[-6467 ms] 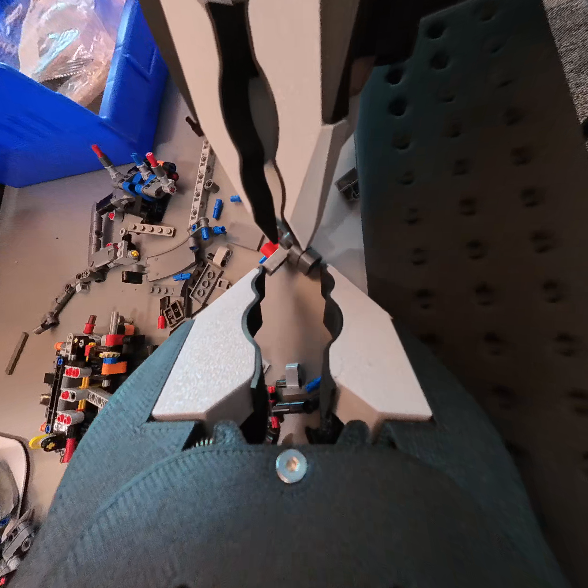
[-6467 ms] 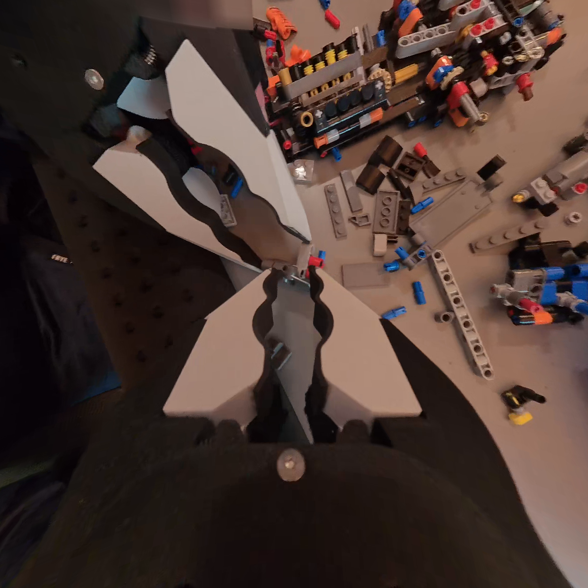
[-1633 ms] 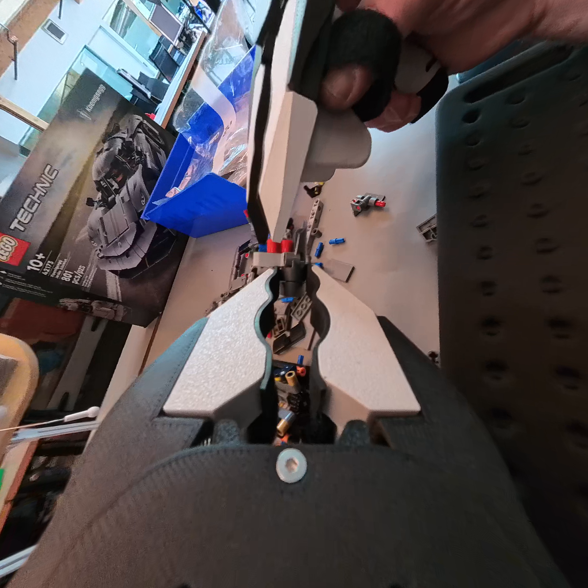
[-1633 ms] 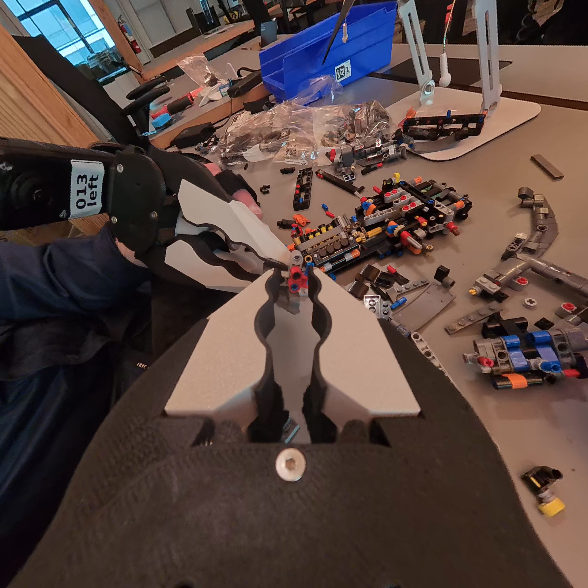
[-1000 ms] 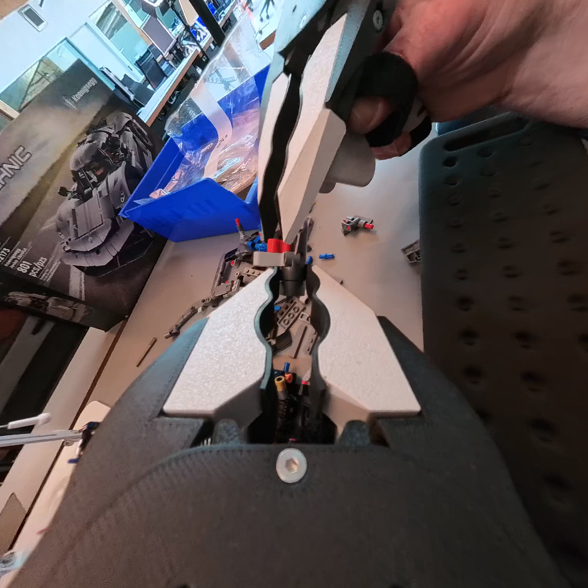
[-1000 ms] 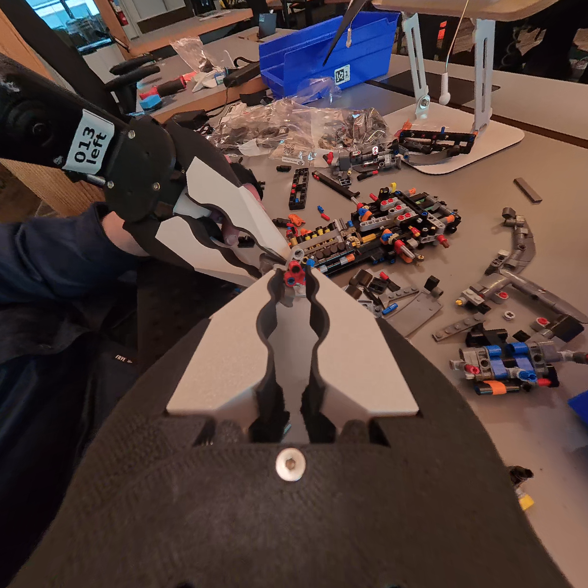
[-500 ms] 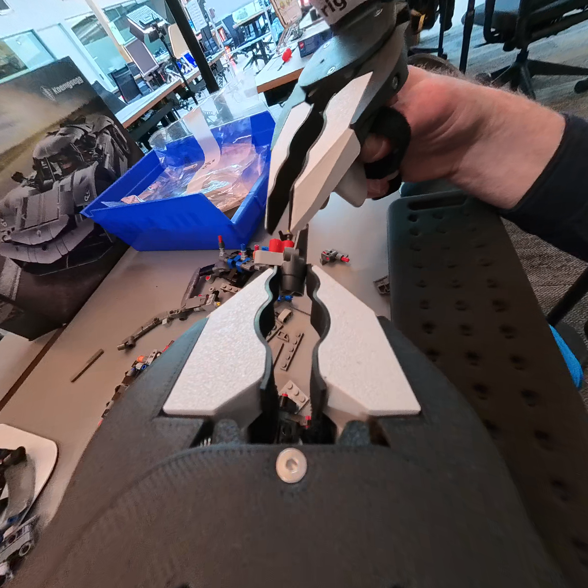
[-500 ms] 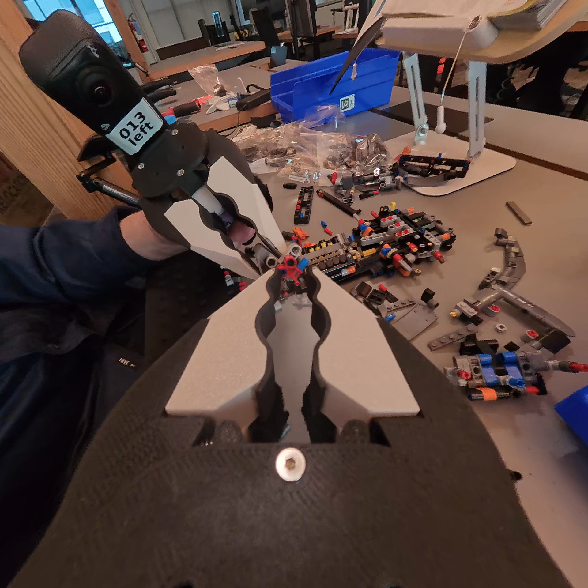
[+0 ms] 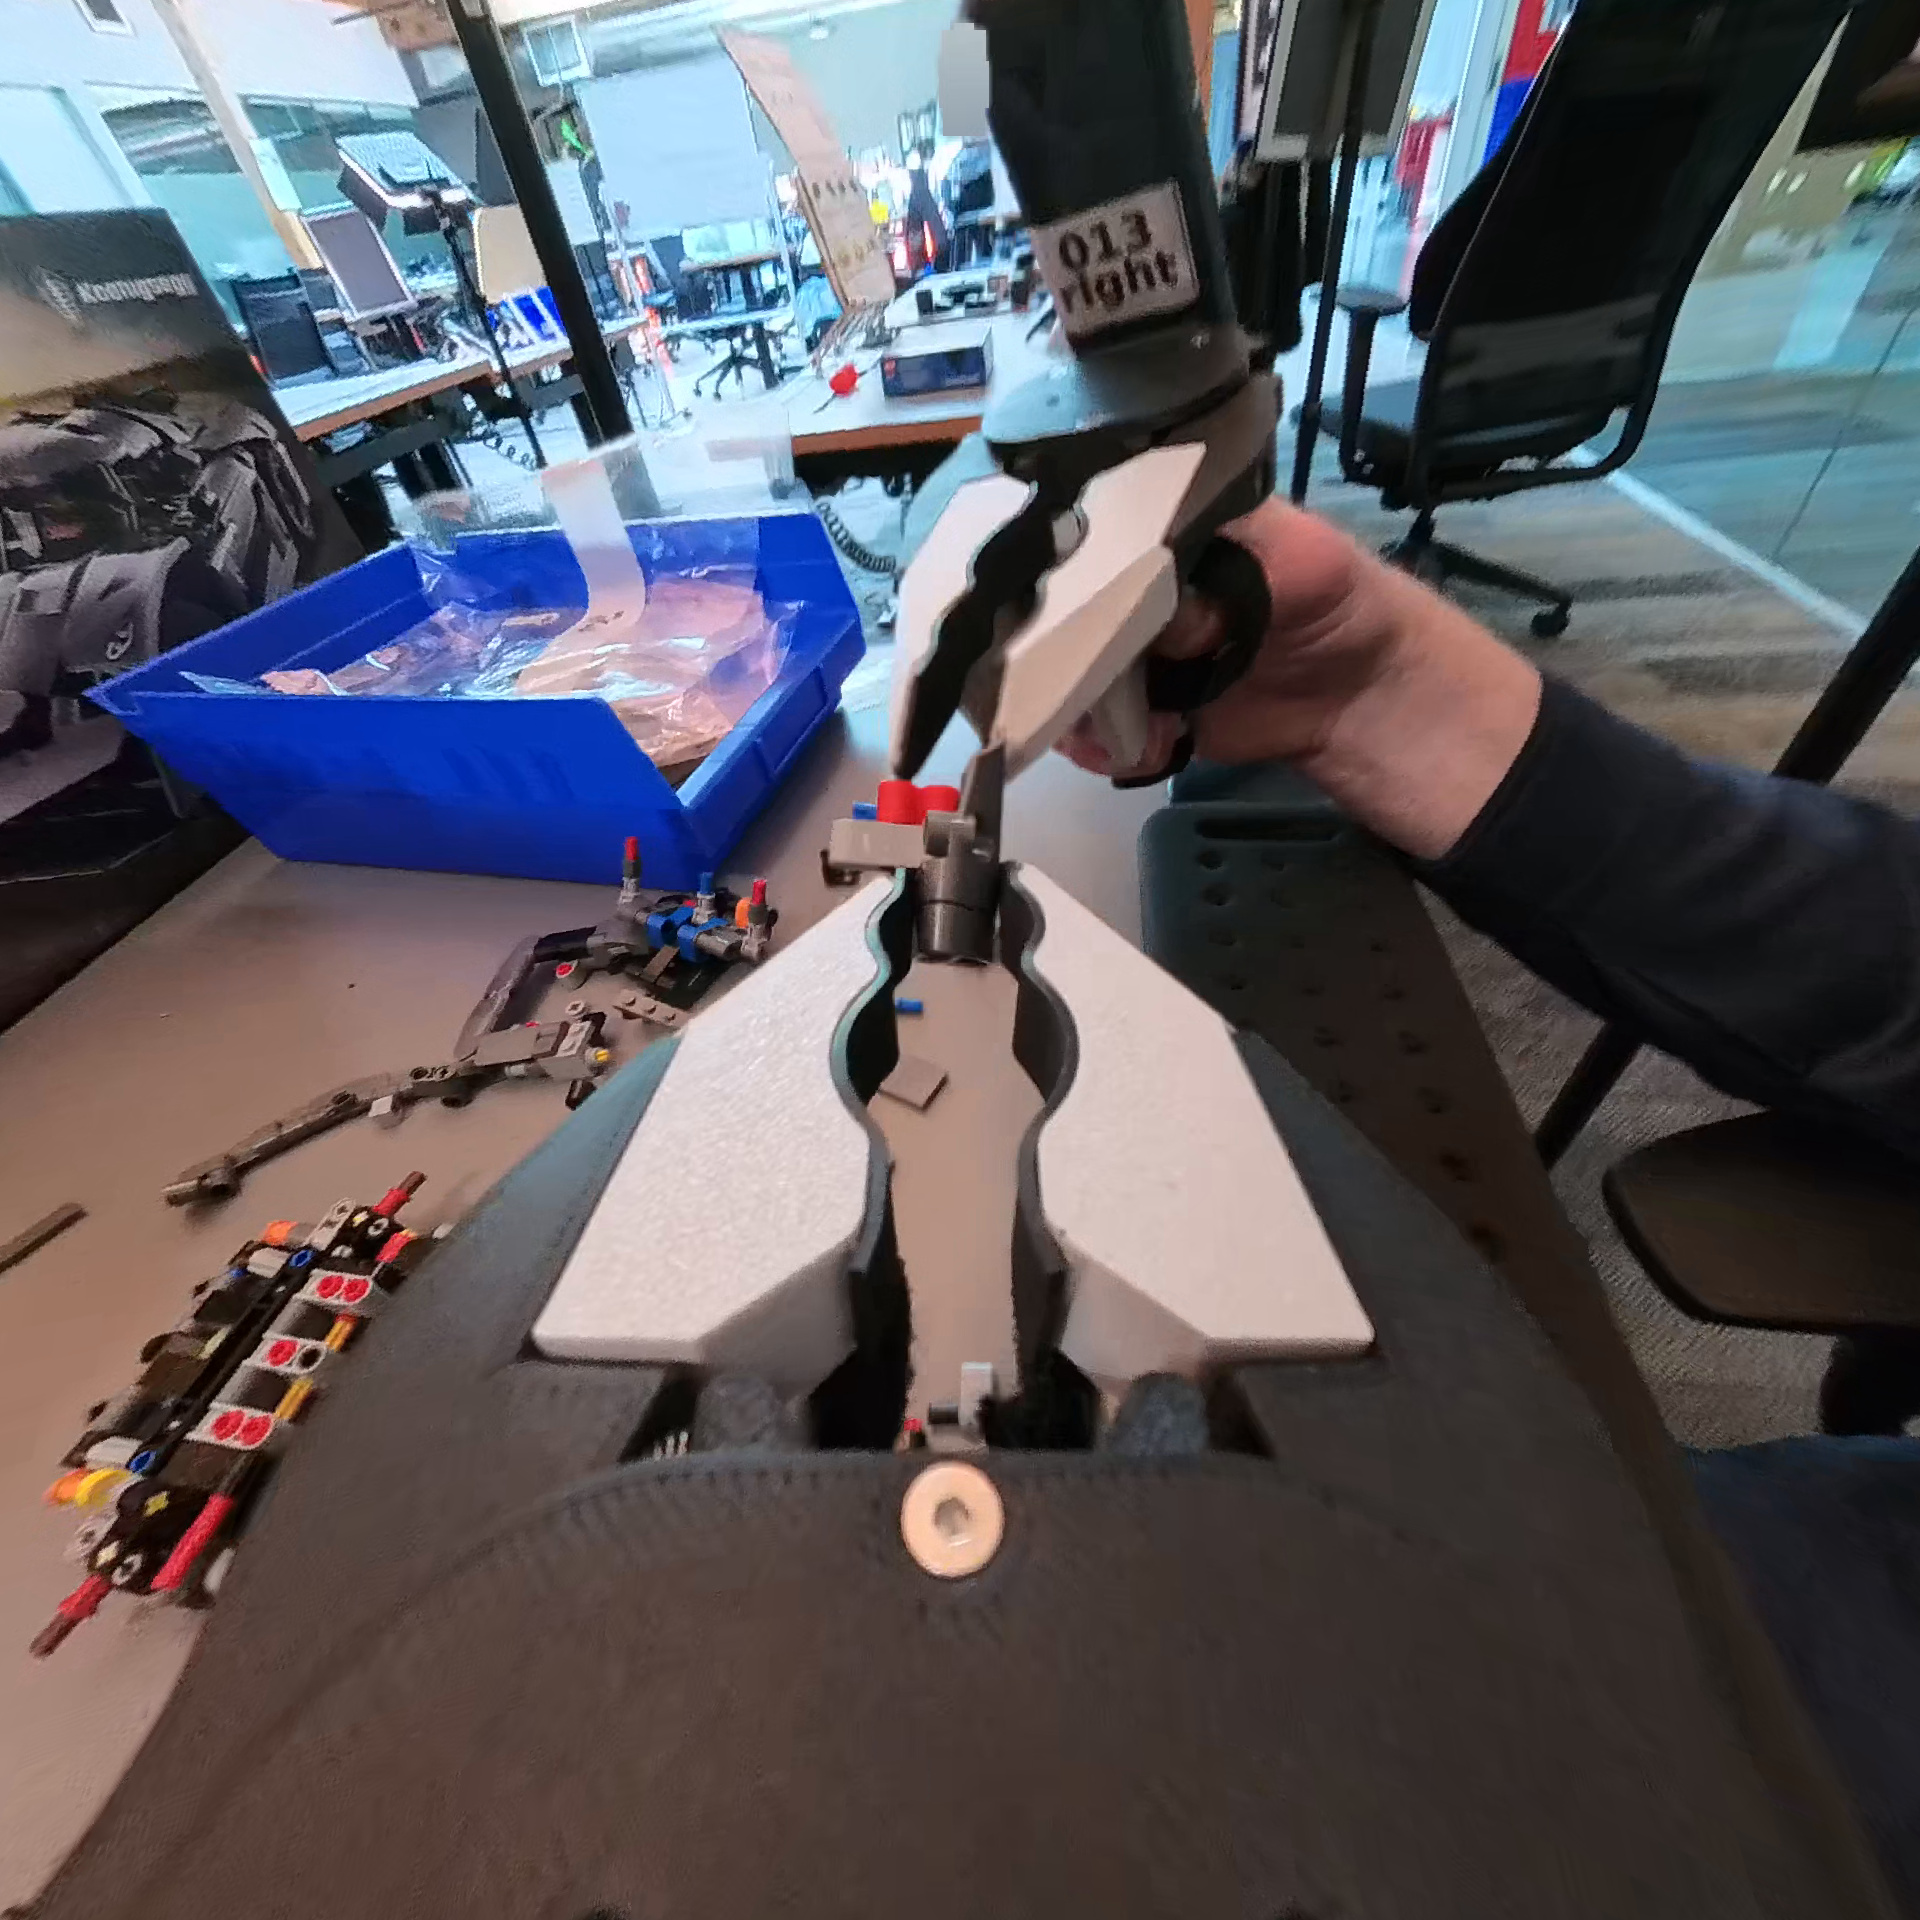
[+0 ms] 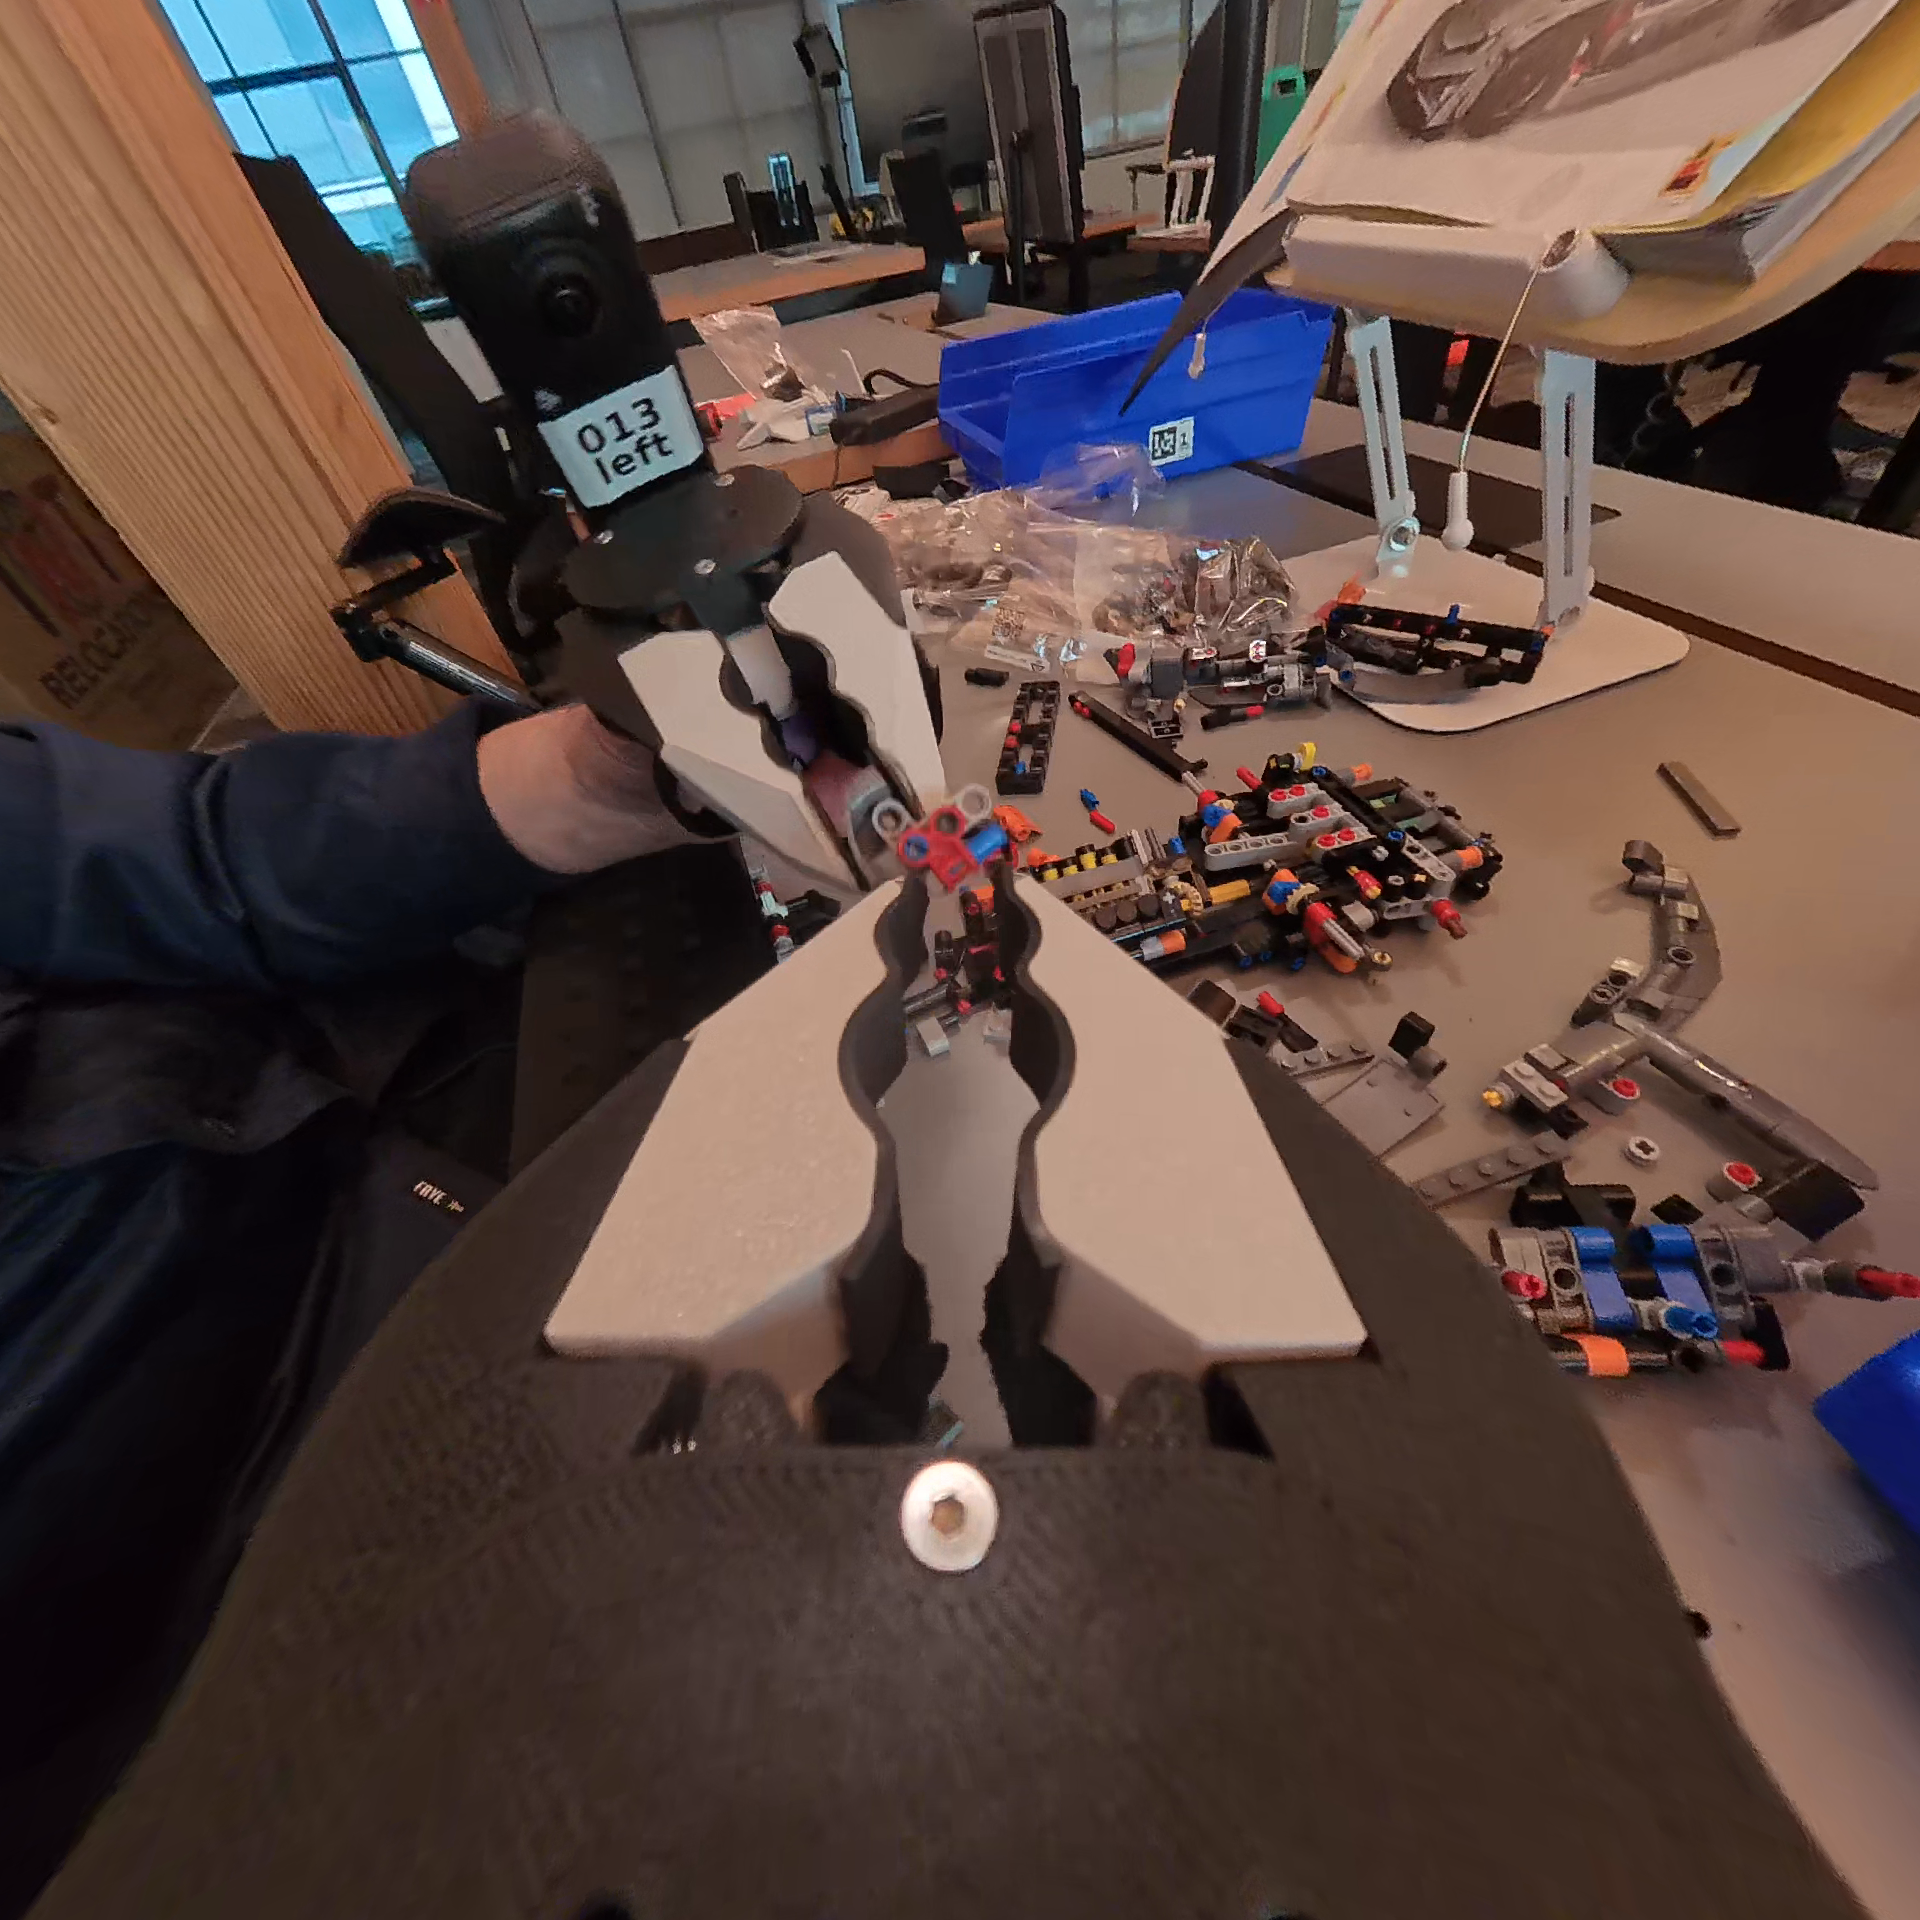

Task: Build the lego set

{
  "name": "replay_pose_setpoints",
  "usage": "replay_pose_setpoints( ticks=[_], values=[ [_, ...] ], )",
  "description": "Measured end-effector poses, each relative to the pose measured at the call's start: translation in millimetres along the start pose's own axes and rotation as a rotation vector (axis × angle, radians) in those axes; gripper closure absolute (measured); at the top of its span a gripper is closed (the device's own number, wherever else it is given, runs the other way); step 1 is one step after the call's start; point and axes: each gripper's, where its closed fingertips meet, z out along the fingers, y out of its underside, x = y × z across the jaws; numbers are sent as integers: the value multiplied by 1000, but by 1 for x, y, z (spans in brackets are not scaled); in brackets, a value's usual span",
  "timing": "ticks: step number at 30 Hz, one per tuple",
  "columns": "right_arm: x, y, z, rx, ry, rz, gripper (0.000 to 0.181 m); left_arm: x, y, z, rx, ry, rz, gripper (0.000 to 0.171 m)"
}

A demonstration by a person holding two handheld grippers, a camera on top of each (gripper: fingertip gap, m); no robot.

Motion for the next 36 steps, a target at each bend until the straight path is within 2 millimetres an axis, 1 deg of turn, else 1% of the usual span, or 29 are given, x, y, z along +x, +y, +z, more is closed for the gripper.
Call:
replay_pose_setpoints(
  ticks=[2,4,8,11,13,15,19,23,29,34,36],
  values=[
    [-5,0,1,-1,-26,-15,166,-1,-4,-3,27,13,-31,158],
    [-12,-1,3,-4,-54,-39,161,-2,-2,-3,15,5,-19,158],
    [-17,1,11,-33,-41,-99,158,0,13,6,-90,-53,116,158],
    [-19,2,13,-43,-45,-97,160,-1,26,13,-186,-117,248,158],
    [-14,4,13,-55,-30,-76,164,-5,29,14,-228,-179,339,158],
    [-6,10,11,-81,2,-41,168,-7,28,14,-242,-217,395,159],
    [5,14,7,-87,31,15,167,-14,29,14,-288,-302,503,159],
    [8,23,8,-116,17,75,158,-16,32,16,-336,-349,598,159],
    [5,21,8,-96,-15,84,157,-15,32,18,-357,-377,670,159],
    [8,23,8,-112,15,75,163,-15,33,20,-383,-395,713,158],
    [11,23,8,-114,32,73,169,-16,34,19,-390,-404,725,159]
  ],
)
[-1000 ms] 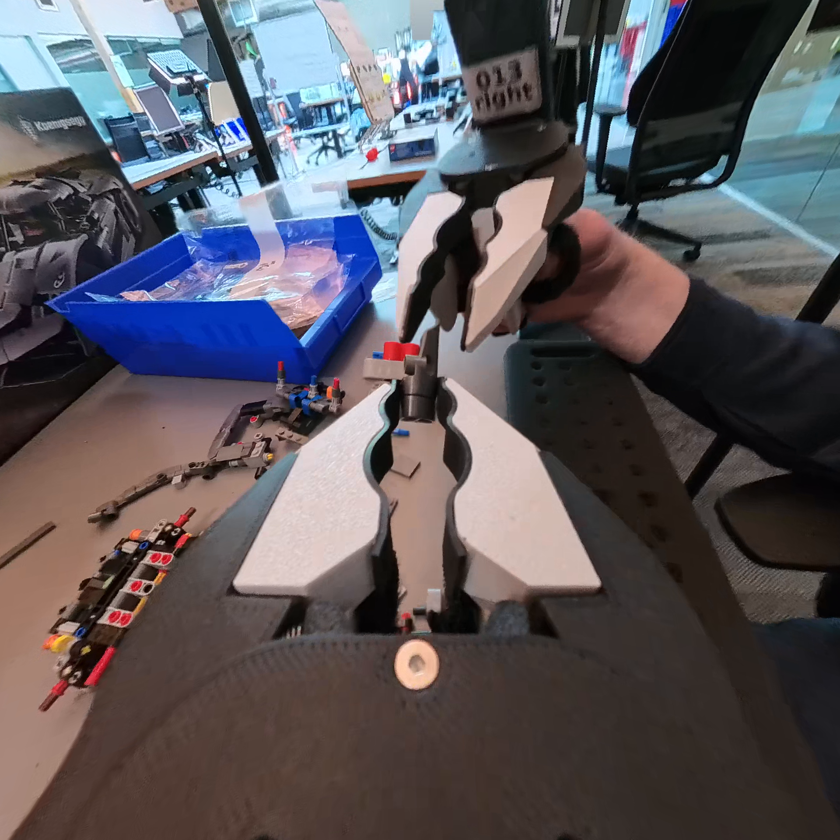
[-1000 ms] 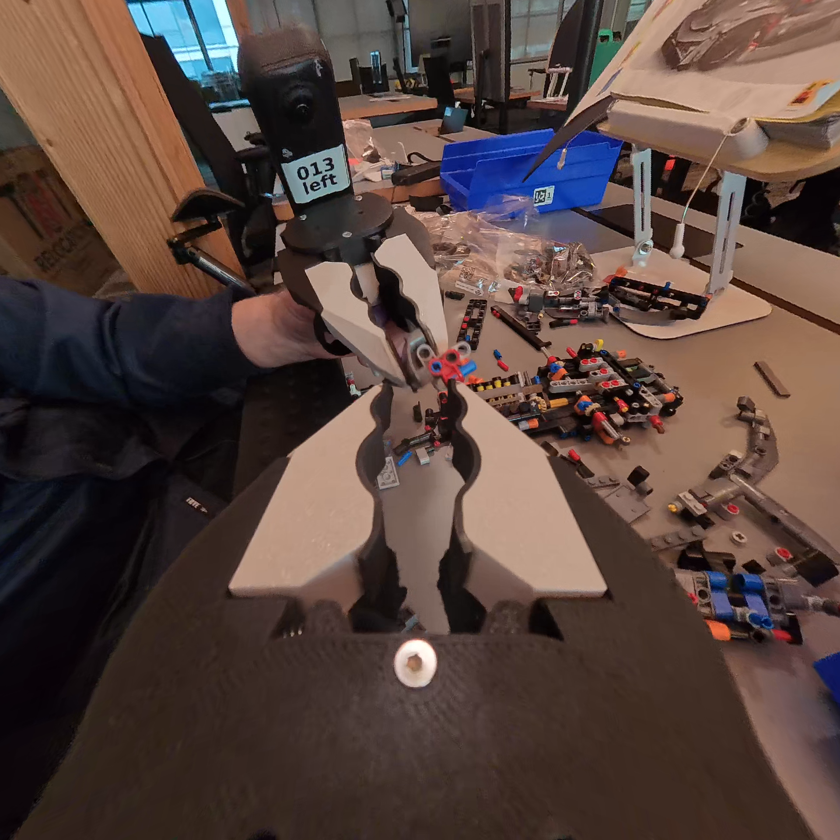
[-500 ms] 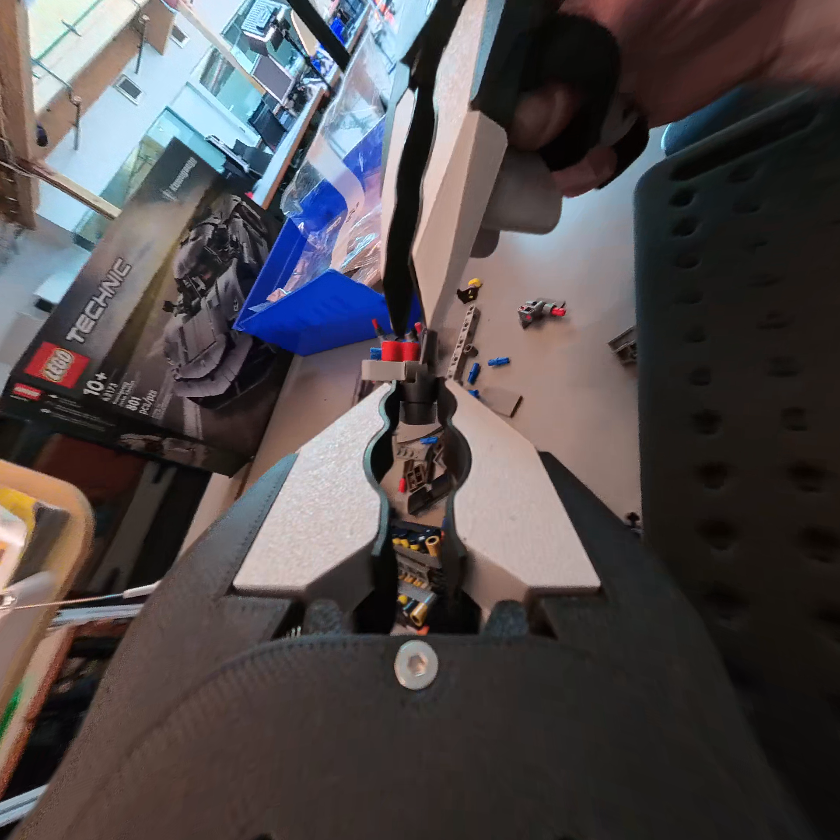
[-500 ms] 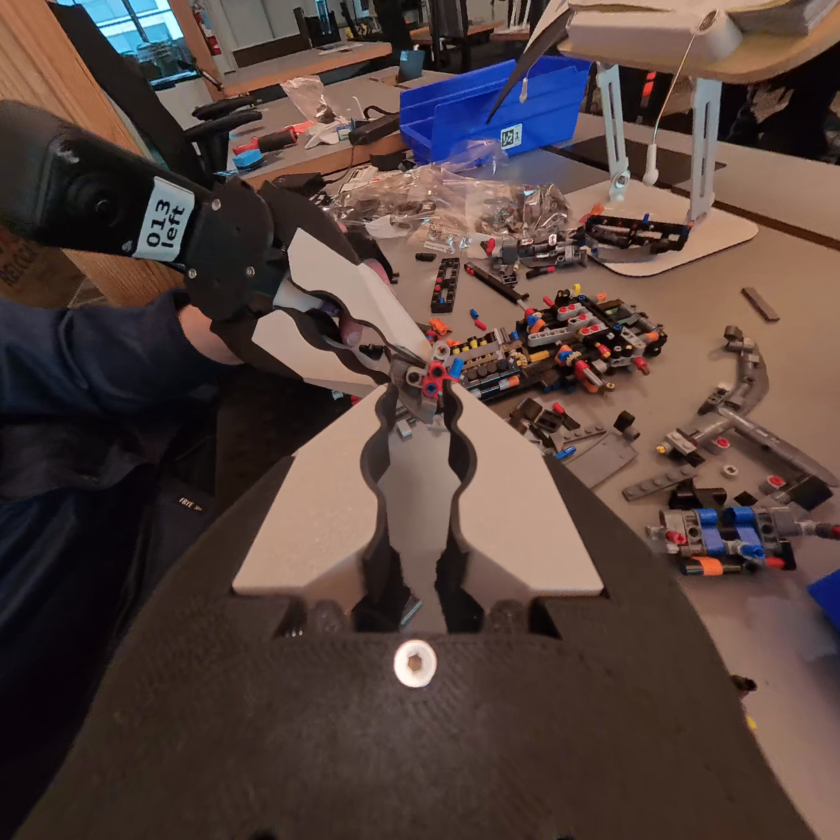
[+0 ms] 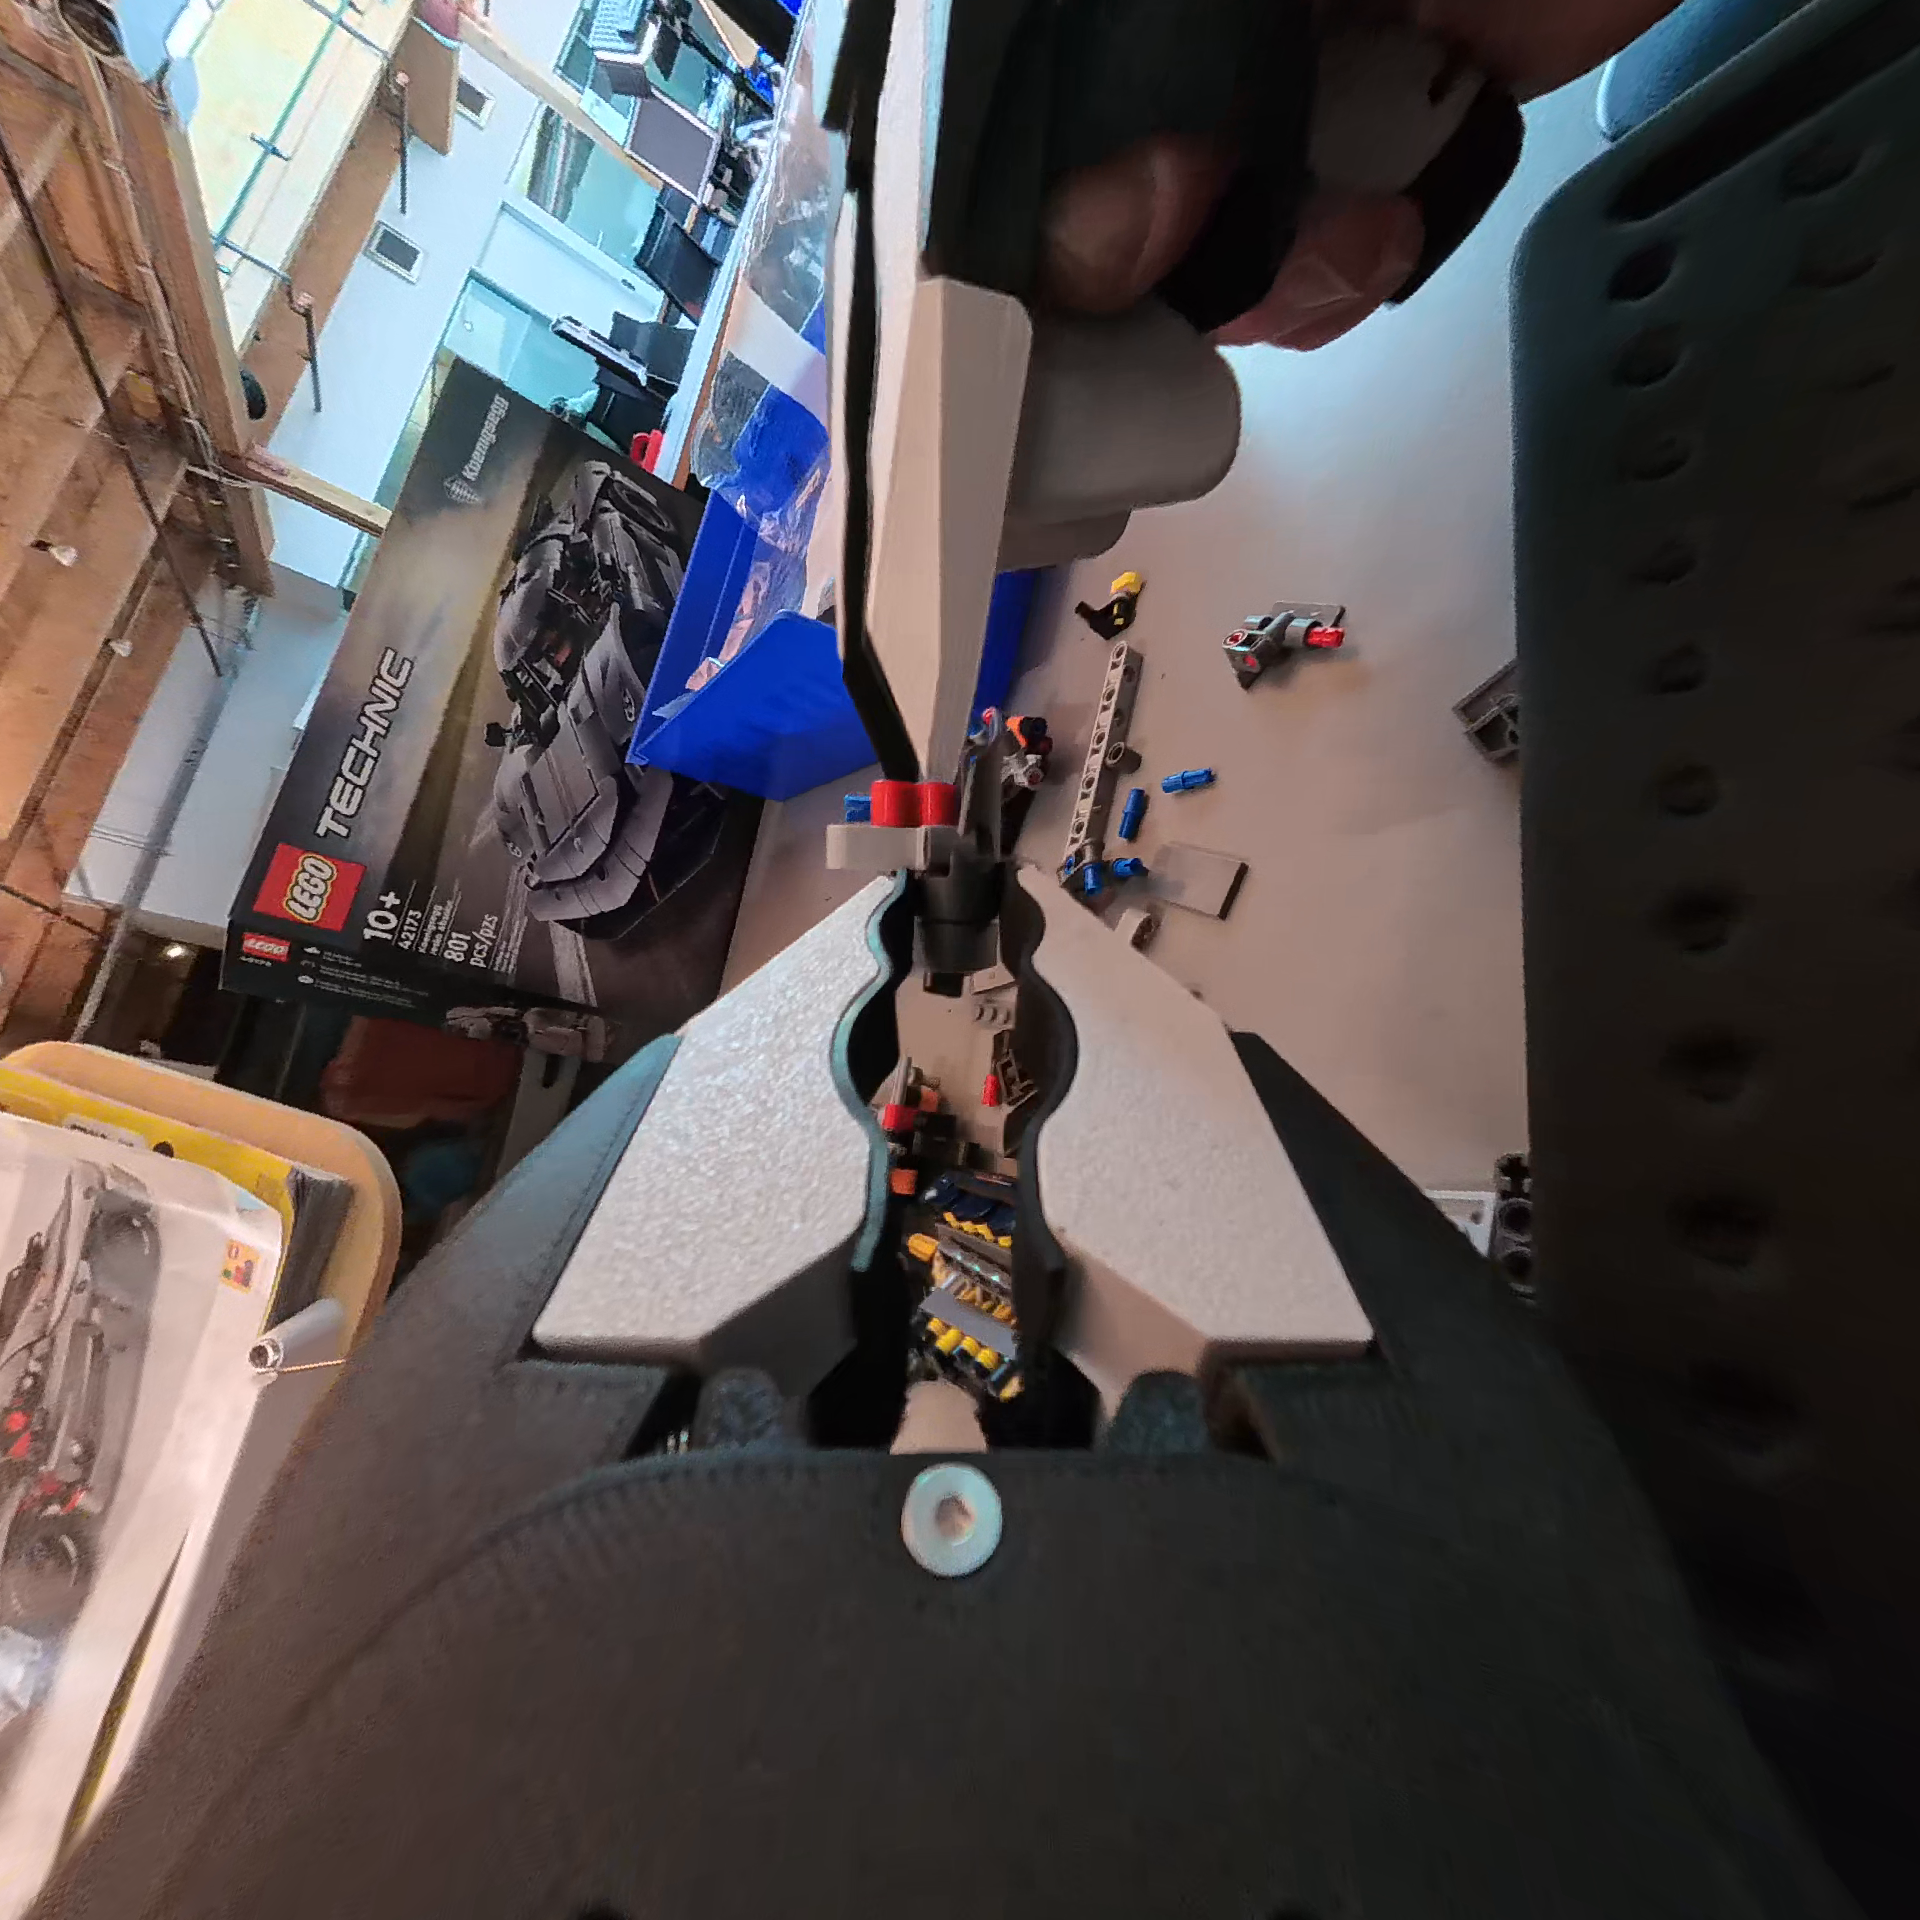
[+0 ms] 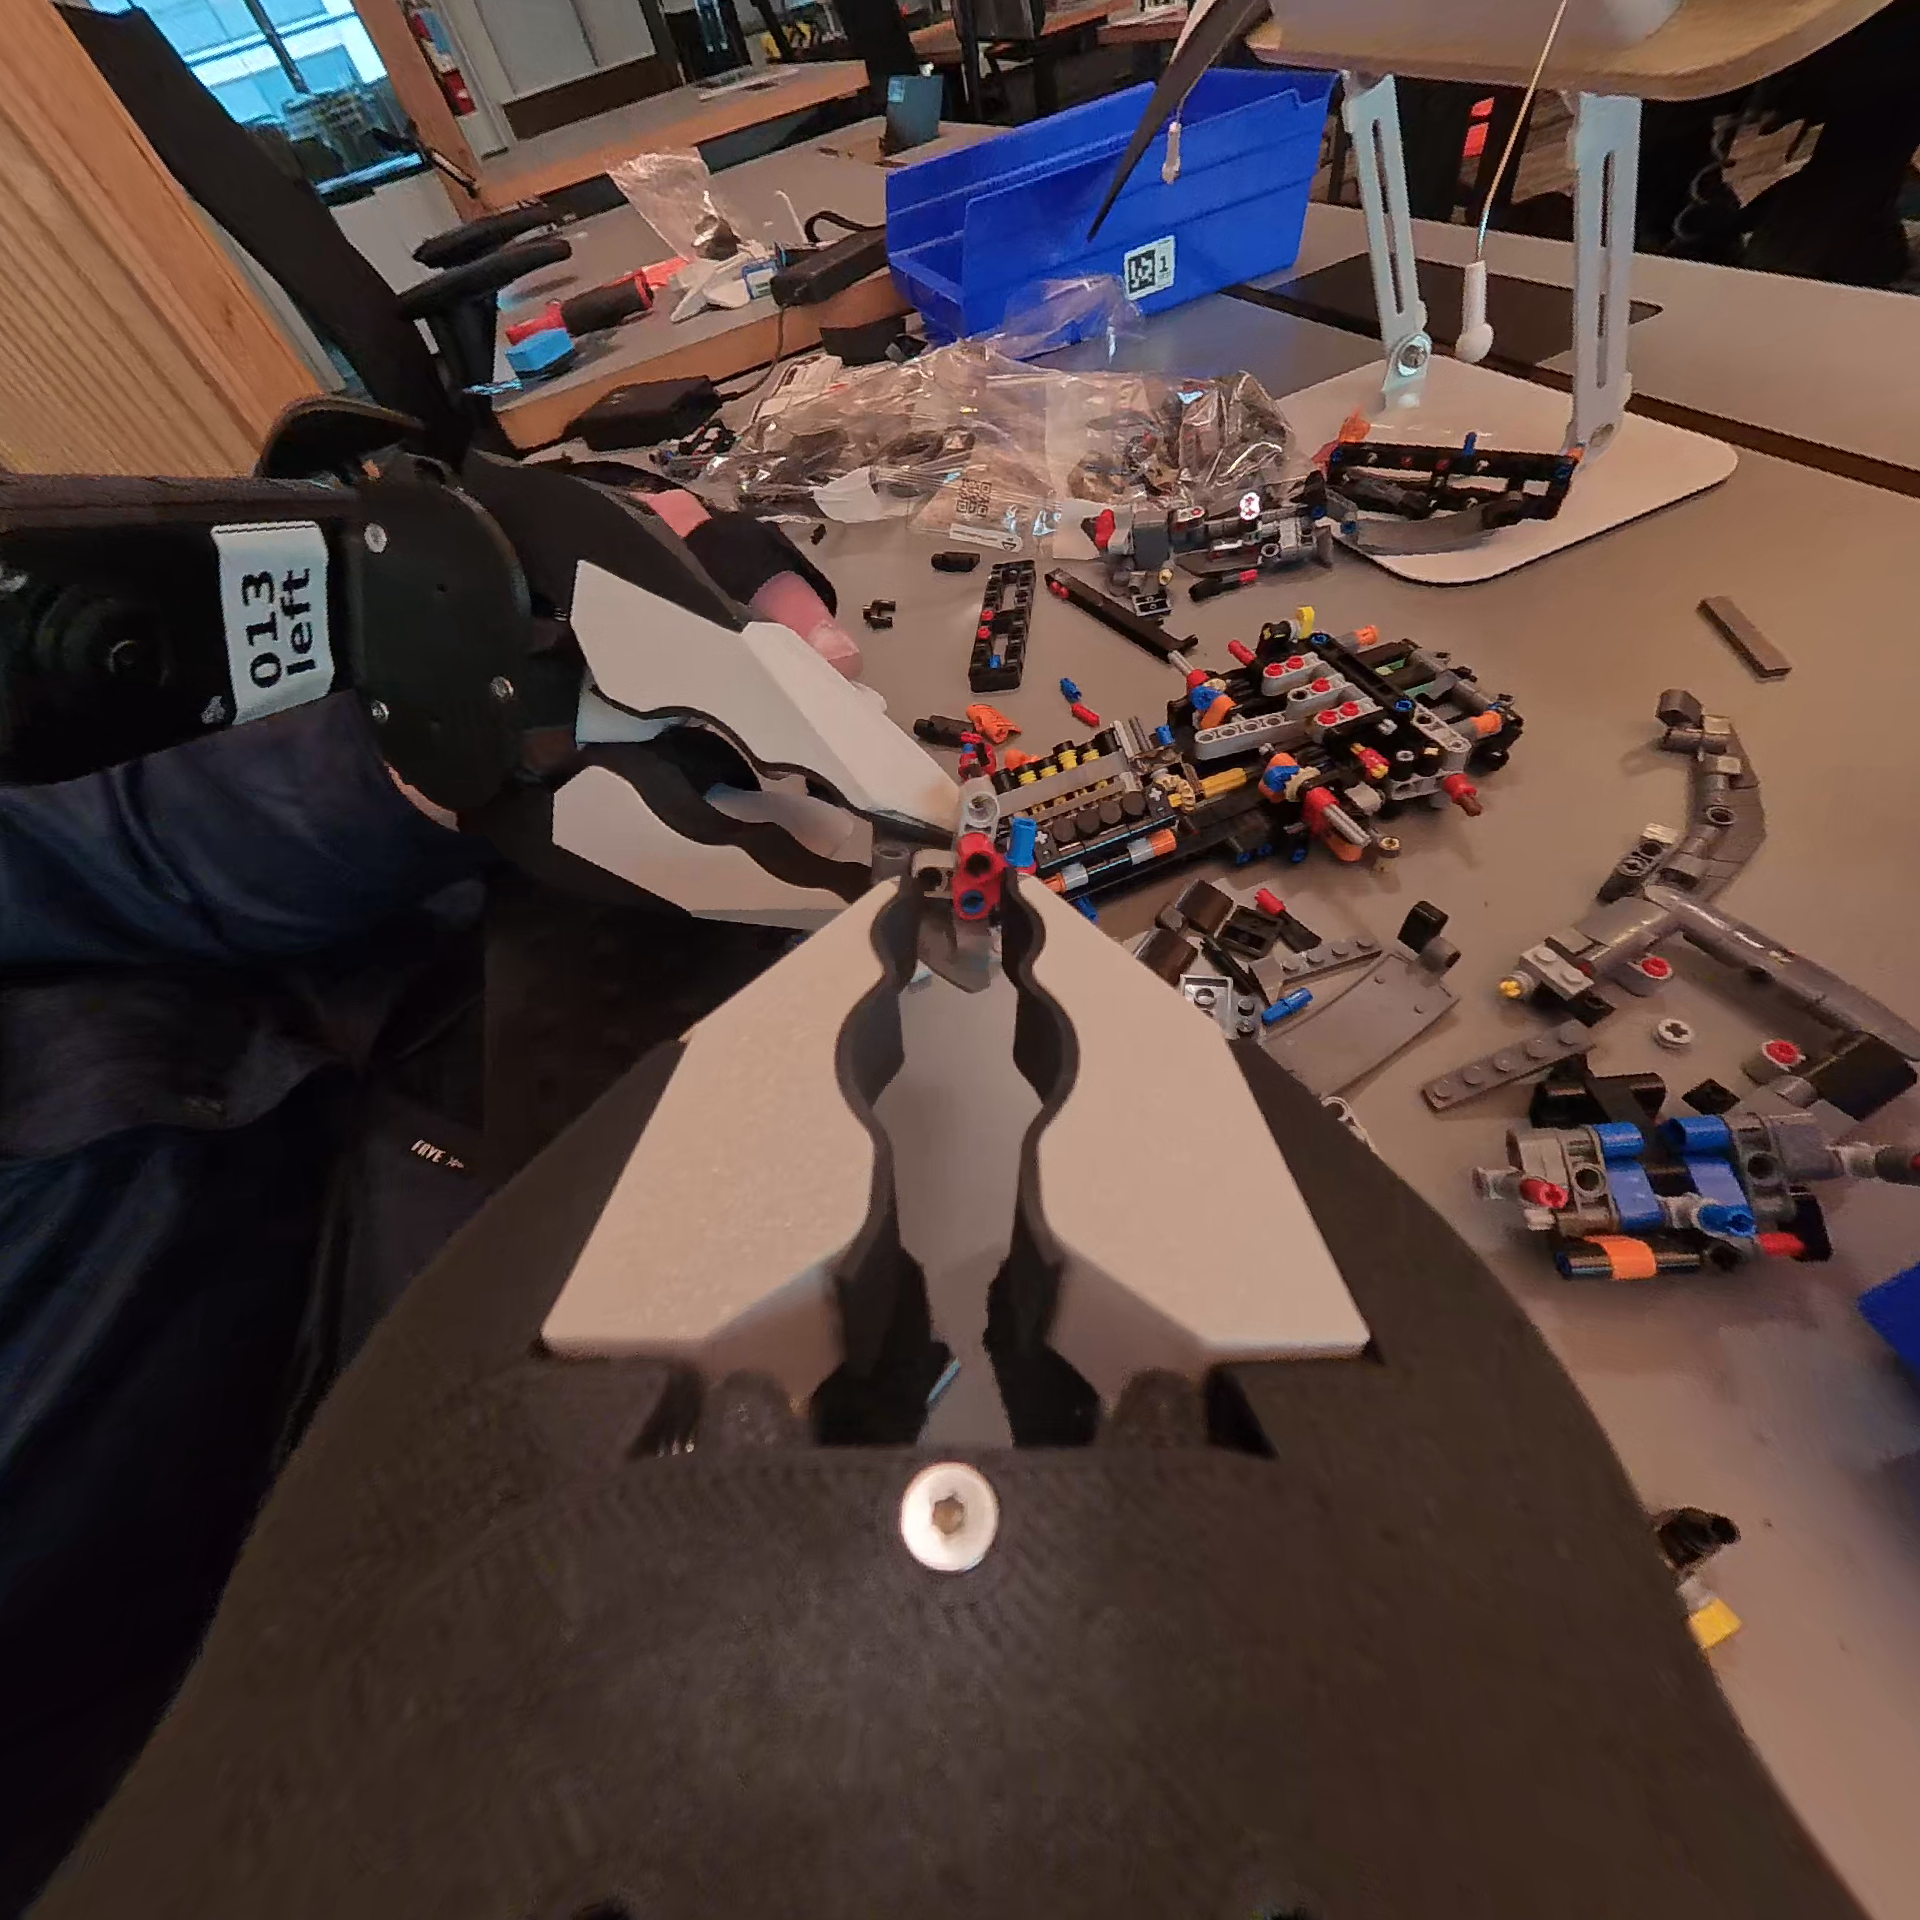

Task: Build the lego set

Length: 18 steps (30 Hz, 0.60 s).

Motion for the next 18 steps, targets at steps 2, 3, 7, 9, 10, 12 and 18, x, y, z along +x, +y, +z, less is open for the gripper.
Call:
replay_pose_setpoints(
  ticks=[2,3,7,9,10,12,18],
  values=[
    [0,1,1,-3,-2,17,167,0,1,0,-14,-14,23,159],
    [2,1,2,-2,0,29,166,-1,0,0,-16,-21,34,159],
    [8,1,1,7,16,52,161,-2,-5,-1,0,-41,53,159],
    [4,3,2,-4,0,52,161,-2,-5,-1,-3,-45,59,159],
    [4,4,3,-12,-2,46,165,-1,-4,-1,-9,-44,65,159],
    [4,5,4,-24,10,29,168,-1,-4,-1,-8,-44,66,159],
    [3,3,2,-7,-11,38,169,-1,-6,-1,3,-43,56,159]
  ],
)
